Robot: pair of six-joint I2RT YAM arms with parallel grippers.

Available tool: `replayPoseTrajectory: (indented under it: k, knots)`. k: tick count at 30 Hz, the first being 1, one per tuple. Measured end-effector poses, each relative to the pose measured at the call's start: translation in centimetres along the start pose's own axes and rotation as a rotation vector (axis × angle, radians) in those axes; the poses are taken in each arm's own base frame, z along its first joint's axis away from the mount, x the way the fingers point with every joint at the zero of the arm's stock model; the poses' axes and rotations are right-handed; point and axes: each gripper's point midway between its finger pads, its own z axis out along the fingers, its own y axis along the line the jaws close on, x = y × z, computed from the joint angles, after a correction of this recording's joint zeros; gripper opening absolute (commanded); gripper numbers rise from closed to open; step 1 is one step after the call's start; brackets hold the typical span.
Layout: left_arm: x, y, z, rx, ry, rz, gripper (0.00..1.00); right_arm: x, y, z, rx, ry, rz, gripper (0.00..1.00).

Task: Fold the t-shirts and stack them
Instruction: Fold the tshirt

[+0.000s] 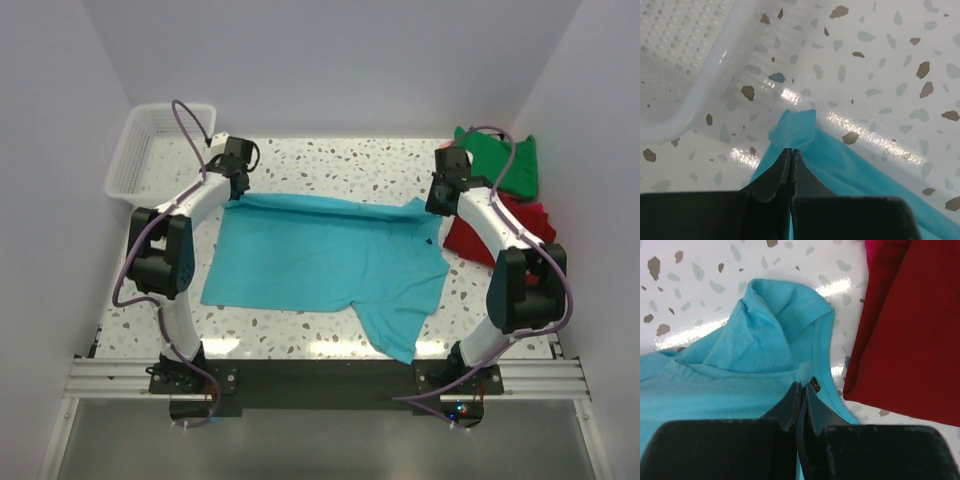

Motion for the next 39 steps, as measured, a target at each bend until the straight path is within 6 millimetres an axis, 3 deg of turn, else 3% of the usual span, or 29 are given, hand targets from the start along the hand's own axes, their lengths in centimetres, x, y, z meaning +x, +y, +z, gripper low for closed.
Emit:
replayPoseTrajectory:
  k: [7, 15, 16, 17, 19, 20, 22, 23, 31, 39]
  knots:
    - [3.0, 1.2, 0.3, -0.036, 0.064, 0.003, 0.0, 2.3, -0.7, -0.5, 0.013, 0.044, 0.003, 0.0]
    - [4.7, 2.4, -0.1, -0.059, 0.103, 0.005, 0.0, 4.2, -1.1, -0.9, 0.021, 0.074, 0.009, 0.0]
    - [5.1, 2.5, -0.1, -0.063, 0.111, 0.007, 0.06, 4.5, -1.2, -0.8, 0.023, 0.081, 0.008, 0.0]
    - [5.4, 2.7, -0.1, -0.066, 0.121, 0.011, 0.22, 4.9, -1.2, -0.8, 0.027, 0.091, 0.009, 0.0]
    - [6.3, 3.0, -0.2, -0.074, 0.144, 0.017, 0.35, 5.4, -1.3, -0.8, 0.029, 0.104, 0.008, 0.02]
    - [6.7, 3.2, -0.2, -0.081, 0.155, 0.019, 0.45, 5.7, -1.3, -0.8, 0.031, 0.112, 0.007, 0.09]
    - [7.5, 3.6, -0.2, -0.092, 0.175, 0.025, 0.51, 6.1, -1.5, -0.9, 0.038, 0.13, 0.008, 0.3]
    - [7.9, 3.8, -0.2, -0.096, 0.183, 0.027, 0.55, 6.4, -1.5, -1.0, 0.041, 0.139, 0.009, 0.33]
    - [10.8, 5.2, -0.3, -0.131, 0.247, 0.048, 0.56, 9.5, -1.6, -1.3, 0.065, 0.216, -0.017, 0.37]
    - [10.6, 4.6, -0.4, -0.102, 0.248, 0.035, 0.56, 9.5, 0.2, -1.5, 0.014, 0.207, -0.016, 0.26]
